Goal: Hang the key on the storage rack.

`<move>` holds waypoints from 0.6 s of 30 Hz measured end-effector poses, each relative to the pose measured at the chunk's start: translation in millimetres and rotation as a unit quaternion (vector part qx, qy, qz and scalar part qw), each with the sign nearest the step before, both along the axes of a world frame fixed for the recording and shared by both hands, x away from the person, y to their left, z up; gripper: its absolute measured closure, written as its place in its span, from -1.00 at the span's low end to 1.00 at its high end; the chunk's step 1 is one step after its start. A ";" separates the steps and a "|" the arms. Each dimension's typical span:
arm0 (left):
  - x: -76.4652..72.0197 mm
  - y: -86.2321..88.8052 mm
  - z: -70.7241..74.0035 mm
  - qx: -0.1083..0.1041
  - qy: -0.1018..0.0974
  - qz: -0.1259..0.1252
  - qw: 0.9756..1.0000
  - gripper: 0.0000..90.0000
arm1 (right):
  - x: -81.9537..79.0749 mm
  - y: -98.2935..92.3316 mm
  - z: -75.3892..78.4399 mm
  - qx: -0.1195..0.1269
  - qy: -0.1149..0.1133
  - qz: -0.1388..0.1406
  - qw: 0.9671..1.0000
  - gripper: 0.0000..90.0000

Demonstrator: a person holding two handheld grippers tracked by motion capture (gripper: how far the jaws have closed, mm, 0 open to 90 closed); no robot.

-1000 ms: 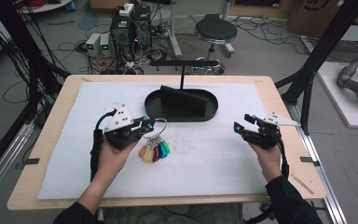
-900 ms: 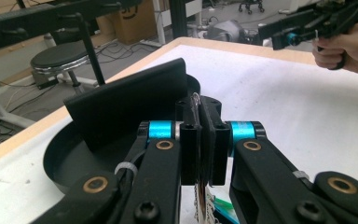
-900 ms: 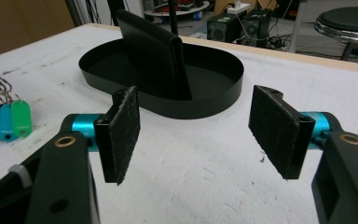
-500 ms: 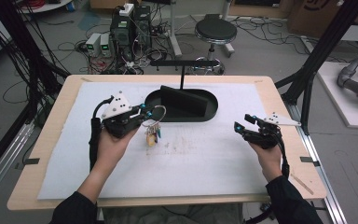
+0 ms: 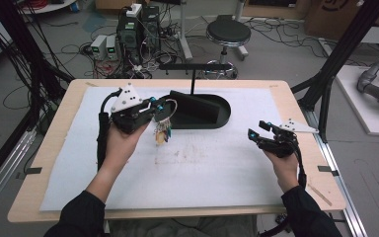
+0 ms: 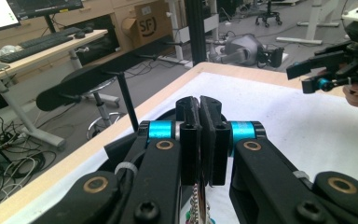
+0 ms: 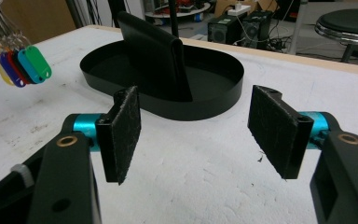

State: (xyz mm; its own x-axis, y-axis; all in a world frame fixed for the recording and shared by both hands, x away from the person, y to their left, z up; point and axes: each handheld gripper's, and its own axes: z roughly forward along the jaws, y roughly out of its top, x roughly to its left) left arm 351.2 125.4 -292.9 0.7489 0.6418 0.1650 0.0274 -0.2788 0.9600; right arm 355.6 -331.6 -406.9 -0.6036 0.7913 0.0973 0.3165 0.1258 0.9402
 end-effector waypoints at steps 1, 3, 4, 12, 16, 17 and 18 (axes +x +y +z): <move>1.4 -0.3 1.2 0.000 -0.001 0.002 1.000 0.92 | -0.1 -0.1 0.1 0.000 0.000 0.000 1.000 -0.22; 4.8 -0.6 3.1 -0.003 -0.003 0.004 1.000 0.92 | -0.1 -0.3 0.0 -0.001 -0.001 0.001 1.000 -0.22; 6.0 -0.4 3.9 0.000 -0.004 0.006 1.000 0.92 | 0.0 -0.3 0.0 -0.001 0.000 0.001 1.000 -0.22; 18.7 -0.6 6.8 -0.007 -0.008 0.022 1.000 0.92 | 0.3 -0.2 -0.2 0.000 0.000 0.002 1.000 -0.22; 26.1 0.2 9.5 -0.004 -0.006 0.031 0.999 0.92 | 0.5 -0.4 -0.3 0.000 0.001 0.001 1.000 -0.22; 28.2 0.6 10.6 -0.005 -0.006 0.035 0.999 0.92 | 0.6 -0.4 -0.4 0.000 0.001 0.001 1.000 -0.22; 30.7 1.3 12.1 -0.005 -0.007 0.037 0.999 0.92 | 0.5 -0.4 -0.4 0.000 0.003 0.001 1.000 -0.22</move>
